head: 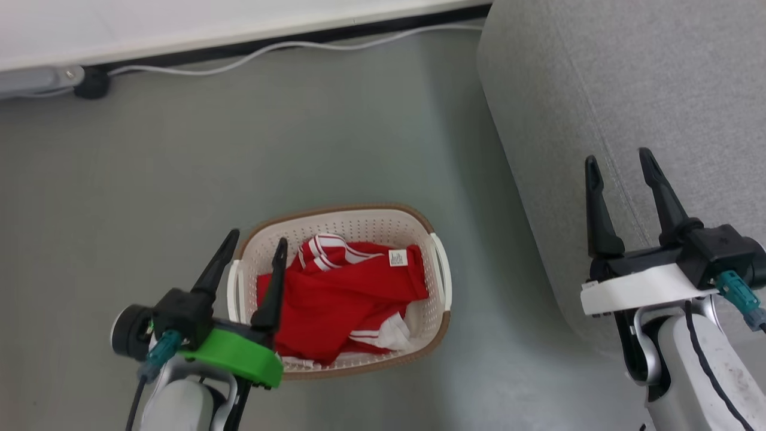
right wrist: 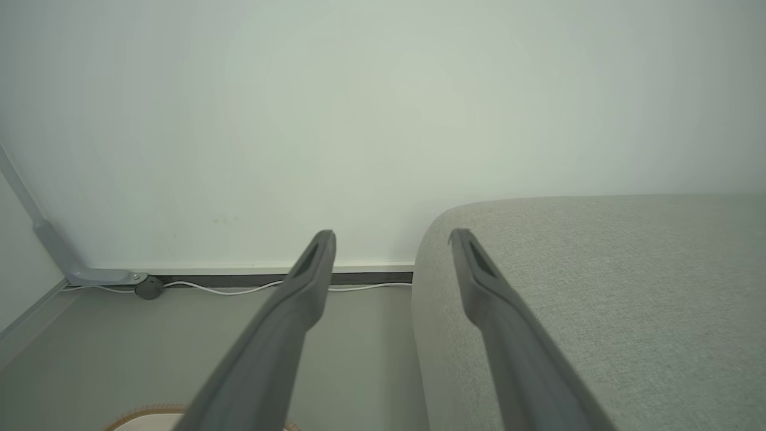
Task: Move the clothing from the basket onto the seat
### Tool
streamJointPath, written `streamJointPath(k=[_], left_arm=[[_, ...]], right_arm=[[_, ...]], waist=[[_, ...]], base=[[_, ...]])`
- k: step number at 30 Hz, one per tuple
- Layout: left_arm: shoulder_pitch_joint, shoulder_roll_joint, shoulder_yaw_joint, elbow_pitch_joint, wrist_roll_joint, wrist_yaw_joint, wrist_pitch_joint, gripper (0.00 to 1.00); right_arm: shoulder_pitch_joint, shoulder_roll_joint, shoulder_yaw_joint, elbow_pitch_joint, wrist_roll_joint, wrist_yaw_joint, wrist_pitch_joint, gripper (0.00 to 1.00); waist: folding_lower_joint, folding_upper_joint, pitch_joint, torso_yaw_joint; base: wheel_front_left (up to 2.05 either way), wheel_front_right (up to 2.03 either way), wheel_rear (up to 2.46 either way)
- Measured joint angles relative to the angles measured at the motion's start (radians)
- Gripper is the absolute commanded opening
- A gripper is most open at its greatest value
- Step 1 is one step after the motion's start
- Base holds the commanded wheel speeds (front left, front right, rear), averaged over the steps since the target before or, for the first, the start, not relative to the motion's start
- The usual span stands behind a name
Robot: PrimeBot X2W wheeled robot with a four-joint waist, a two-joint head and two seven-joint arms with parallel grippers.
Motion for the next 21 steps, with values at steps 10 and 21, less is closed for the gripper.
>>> streamJointPath(k=[10,21], left_arm=[[-0.116,-0.003,-0.088,0.03,0.069,-0.004,0.076,1.0],[-0.215,0.038,-0.095,0.085,0.131,-0.004,0.196,1.0]], right_arm=[[-0.108,0.038,0.005,-0.054,-0.013,0.014,0.0,1.0],[-0.194,0.078,0.014,-0.098,-0.016,0.022,-0.003,1.0]], waist=[[0.0,0.0,0.14,-0.038],[0.0,0.0,0.275,-0.105]], base=[[0.0,0.0,0.0],[0.0,0.0,0.0]])
